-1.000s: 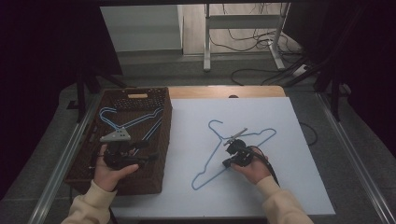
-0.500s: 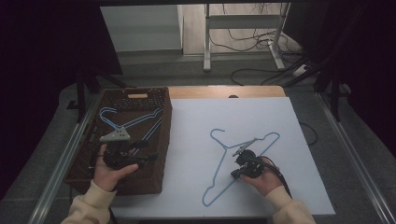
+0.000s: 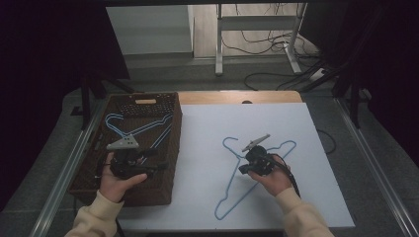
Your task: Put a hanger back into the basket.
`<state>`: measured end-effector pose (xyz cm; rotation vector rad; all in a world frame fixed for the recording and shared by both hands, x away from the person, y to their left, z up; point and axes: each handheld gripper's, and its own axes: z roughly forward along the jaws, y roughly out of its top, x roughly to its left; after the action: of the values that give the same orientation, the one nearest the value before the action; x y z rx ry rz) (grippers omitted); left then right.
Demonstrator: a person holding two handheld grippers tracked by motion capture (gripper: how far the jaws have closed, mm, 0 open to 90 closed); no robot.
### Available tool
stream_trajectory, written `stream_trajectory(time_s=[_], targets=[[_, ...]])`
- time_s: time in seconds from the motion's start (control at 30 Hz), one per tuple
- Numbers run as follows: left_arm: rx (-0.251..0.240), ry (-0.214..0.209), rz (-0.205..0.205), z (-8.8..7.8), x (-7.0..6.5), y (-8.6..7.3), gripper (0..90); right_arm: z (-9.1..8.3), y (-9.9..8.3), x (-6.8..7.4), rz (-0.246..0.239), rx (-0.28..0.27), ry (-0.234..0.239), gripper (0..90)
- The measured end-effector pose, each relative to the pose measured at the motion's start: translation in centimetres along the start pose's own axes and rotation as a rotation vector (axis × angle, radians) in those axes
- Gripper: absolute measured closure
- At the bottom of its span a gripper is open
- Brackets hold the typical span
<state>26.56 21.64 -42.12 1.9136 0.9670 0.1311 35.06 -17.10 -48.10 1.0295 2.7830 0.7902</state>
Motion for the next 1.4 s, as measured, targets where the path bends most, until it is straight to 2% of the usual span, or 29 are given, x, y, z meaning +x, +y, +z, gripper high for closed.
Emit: stream_trajectory(time_s=[0.07, 0.3, 0.43, 0.57, 0.7, 0.83, 0.93, 0.97, 1.1, 1.27, 1.4], targets=[[-0.002, -0.001, 0.0, 0.0, 0.0, 0.0, 26.3, 0.2, 0.7, -0.6, 0.009, -0.008, -0.011, 86.2], [-0.005, -0.004, -0.001, -0.1, 0.0, 0.1, 26.3, 1.7, 2.7, -2.8, 0.08, -0.028, -0.05, 62.3], [-0.003, -0.005, 0.0, -0.1, 0.0, 0.0, 26.3, 2.6, 3.6, -3.7, 0.096, -0.012, -0.067, 58.0], [-0.002, -0.007, -0.002, 0.0, 0.1, 0.0, 26.3, 3.3, 4.4, -4.0, 0.097, 0.015, -0.081, 58.1], [-0.003, -0.006, -0.002, -0.1, 0.1, 0.0, 26.3, 4.0, 5.0, -4.0, 0.077, 0.05, -0.093, 59.6], [-0.003, -0.006, -0.001, -0.1, 0.1, 0.0, 26.3, 4.6, 5.5, -3.8, 0.059, 0.081, -0.112, 64.6], [-0.003, -0.006, -0.001, -0.1, 0.1, 0.0, 26.3, 5.1, 5.7, -3.3, 0.023, 0.126, -0.134, 69.5], [-0.003, -0.006, -0.001, -0.1, 0.1, 0.0, 26.3, 5.2, 5.8, -3.1, 0.011, 0.127, -0.149, 71.6], [-0.001, -0.005, 0.001, 0.0, 0.1, 0.0, 26.3, 5.2, 5.9, -3.0, 0.023, 0.139, -0.145, 81.1], [-0.002, -0.006, 0.005, -0.1, 0.0, 0.0, 26.4, 5.3, 6.1, -2.7, 0.003, 0.15, -0.169, 84.6], [-0.005, -0.007, 0.008, -0.1, -0.2, 0.1, 26.4, 5.2, 6.0, -2.5, -0.015, 0.139, -0.189, 85.8]])
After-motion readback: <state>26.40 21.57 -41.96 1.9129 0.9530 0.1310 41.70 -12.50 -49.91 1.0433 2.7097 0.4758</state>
